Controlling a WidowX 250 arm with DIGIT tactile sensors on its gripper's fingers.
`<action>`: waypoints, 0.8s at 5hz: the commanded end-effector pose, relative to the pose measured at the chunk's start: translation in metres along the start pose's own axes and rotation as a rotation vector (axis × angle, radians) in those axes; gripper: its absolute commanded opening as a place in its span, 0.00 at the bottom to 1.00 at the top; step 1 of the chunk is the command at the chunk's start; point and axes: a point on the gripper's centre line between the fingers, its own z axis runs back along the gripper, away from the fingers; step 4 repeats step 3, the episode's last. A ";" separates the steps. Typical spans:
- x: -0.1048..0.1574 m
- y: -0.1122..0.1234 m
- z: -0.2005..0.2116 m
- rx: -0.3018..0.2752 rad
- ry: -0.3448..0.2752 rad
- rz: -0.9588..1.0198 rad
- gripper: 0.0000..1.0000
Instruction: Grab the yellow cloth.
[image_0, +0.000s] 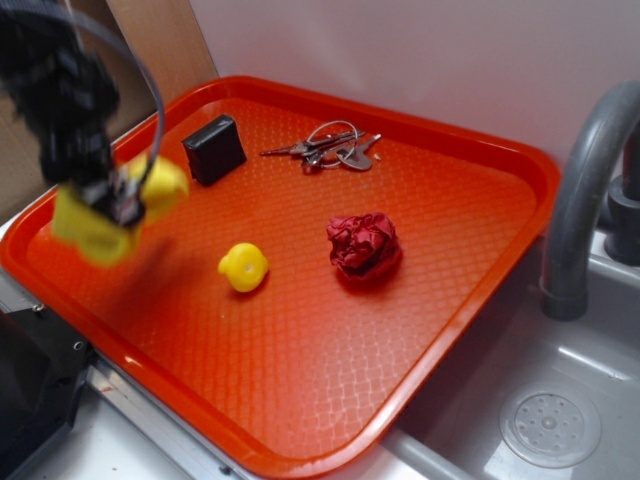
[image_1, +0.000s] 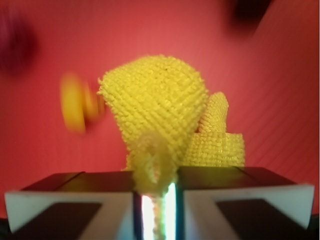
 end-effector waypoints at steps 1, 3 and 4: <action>0.034 -0.008 0.099 0.034 0.007 0.092 0.00; 0.023 -0.020 0.201 -0.013 0.066 0.103 0.00; 0.023 -0.020 0.201 -0.013 0.066 0.103 0.00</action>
